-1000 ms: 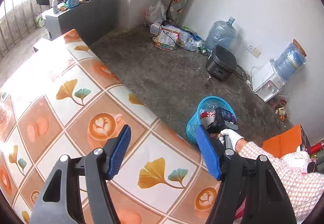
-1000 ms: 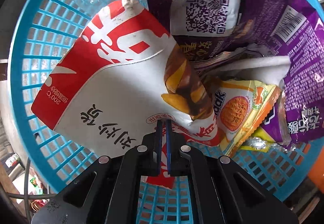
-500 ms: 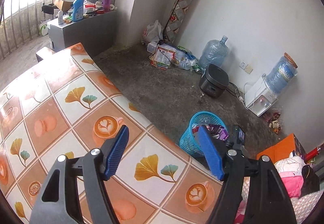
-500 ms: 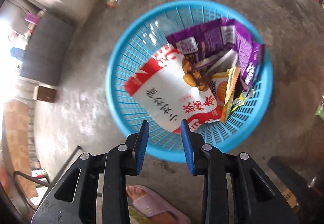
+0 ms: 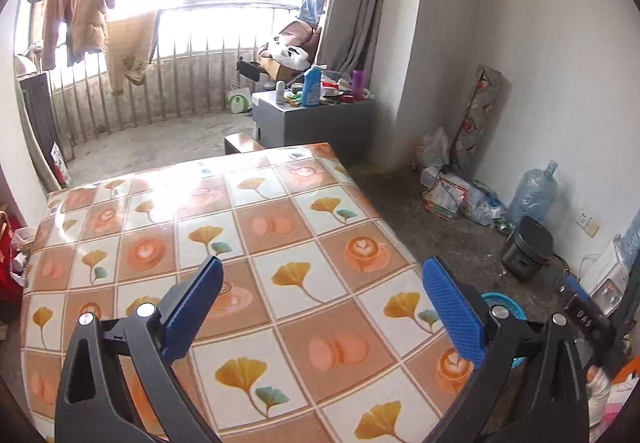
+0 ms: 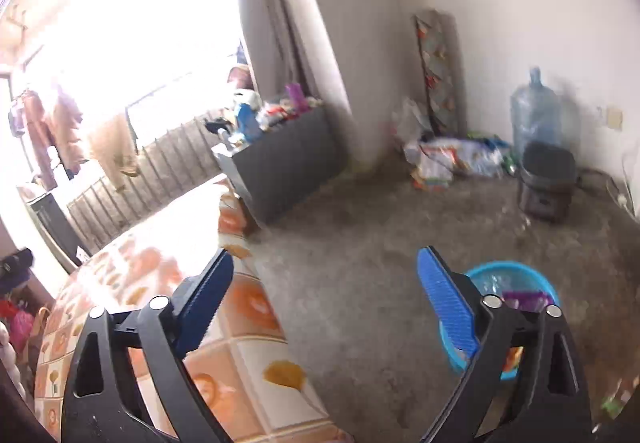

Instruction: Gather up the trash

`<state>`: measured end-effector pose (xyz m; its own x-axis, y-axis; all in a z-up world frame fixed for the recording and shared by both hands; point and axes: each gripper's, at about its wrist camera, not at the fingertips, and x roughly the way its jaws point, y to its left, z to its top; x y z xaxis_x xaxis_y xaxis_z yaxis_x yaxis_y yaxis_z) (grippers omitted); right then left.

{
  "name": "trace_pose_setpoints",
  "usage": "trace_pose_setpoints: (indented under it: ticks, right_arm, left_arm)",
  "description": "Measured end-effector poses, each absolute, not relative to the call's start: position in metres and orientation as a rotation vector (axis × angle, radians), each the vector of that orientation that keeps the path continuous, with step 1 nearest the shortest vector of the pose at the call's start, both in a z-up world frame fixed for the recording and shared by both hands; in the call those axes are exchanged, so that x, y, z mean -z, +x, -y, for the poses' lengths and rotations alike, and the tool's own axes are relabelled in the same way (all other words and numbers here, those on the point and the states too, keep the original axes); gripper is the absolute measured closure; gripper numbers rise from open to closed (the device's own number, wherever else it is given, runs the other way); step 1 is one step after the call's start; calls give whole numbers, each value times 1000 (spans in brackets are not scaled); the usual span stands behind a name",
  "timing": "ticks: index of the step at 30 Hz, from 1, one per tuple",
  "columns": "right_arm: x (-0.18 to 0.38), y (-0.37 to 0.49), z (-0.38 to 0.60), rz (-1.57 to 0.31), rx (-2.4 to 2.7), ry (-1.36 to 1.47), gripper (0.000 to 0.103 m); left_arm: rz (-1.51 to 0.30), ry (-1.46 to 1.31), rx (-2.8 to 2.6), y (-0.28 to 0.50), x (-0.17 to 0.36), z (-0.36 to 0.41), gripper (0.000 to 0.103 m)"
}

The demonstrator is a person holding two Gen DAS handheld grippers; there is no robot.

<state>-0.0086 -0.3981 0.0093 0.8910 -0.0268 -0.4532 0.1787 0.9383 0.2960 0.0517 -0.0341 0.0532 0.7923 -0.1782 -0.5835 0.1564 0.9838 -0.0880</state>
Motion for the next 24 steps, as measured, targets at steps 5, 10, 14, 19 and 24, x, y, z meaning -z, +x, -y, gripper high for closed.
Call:
trace_pose_setpoints:
  ticks: [5, 10, 14, 19, 24]
  right_arm:
    - [-22, -26, 343, -412, 58, 191, 7]
    - [2, -27, 295, -606, 116, -133, 7]
    - [20, -35, 272, -708, 75, -266, 7]
    - [19, -46, 268, -814, 71, -200, 7]
    - [26, -51, 287, -894, 163, -147, 7]
  left_arm:
    - [-718, -35, 88, 20, -19, 15, 5]
    - [-822, -67, 16, 2, 10, 7, 5]
    - [-878, -65, 6, 2, 18, 2, 5]
    - [-917, -49, 21, 3, 27, 3, 5]
    - [-959, 12, 78, 9, 32, 16, 5]
